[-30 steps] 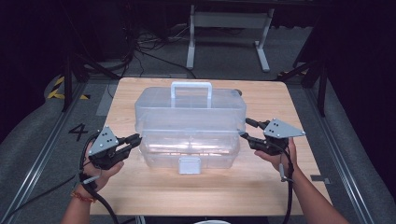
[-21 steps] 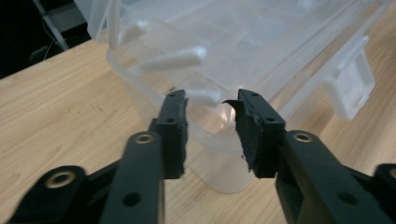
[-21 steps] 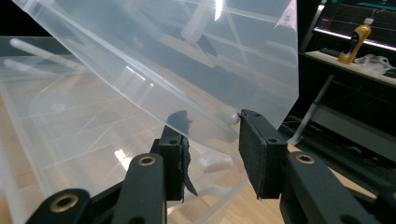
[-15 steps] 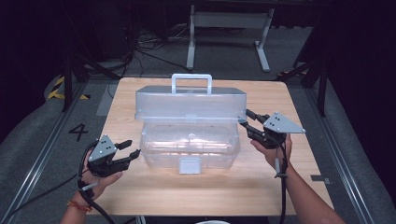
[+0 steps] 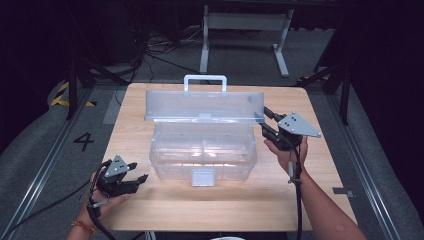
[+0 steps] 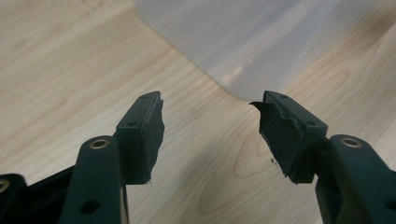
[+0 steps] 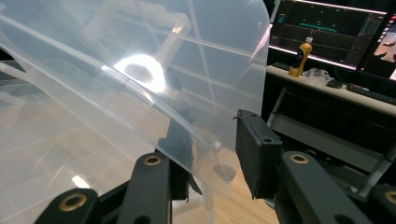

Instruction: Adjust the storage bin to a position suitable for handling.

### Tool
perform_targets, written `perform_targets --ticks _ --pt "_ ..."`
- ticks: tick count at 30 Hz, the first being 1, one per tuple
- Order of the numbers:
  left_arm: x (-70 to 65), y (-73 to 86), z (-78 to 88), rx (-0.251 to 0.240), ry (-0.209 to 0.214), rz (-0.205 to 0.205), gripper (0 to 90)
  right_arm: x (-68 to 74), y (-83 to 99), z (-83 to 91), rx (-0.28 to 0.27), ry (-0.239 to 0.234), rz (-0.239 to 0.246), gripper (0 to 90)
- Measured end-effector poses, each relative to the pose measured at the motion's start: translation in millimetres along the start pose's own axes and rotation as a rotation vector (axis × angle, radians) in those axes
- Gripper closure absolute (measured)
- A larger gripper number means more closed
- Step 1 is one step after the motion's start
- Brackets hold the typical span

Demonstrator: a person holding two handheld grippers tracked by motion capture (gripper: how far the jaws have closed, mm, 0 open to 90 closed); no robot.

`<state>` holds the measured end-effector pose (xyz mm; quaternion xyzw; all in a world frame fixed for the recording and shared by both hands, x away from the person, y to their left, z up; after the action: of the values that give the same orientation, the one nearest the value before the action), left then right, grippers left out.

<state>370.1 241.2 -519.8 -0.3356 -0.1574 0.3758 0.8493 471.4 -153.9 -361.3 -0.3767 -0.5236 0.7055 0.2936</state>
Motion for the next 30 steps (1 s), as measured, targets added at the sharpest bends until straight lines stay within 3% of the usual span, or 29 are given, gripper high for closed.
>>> perform_targets --ticks 7,15,30 --pt "1.0 8.5 -8.2 0.014 0.029 0.041 34.5 -5.4 -6.7 -5.3 0.002 0.027 0.004 68.9" --pt "-0.2 18.2 -17.8 0.050 0.015 0.008 27.5 -12.2 -16.8 -13.3 0.012 0.056 0.011 70.1" --pt "0.7 19.5 -18.1 0.045 0.029 0.020 25.2 -23.3 -26.6 -27.9 0.004 0.073 -0.025 71.6"
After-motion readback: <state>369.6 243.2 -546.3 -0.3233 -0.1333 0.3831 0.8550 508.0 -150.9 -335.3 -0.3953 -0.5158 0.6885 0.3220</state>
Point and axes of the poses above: each handheld gripper's, and its own axes: z roughly backward along the jaws, y roughly out of its underside, x roughly to its left, the point moved 9 cm from there along -z, roughly forward along the jaws, and after that the axes turned 3 degrees about x, right-handed, at the moved point
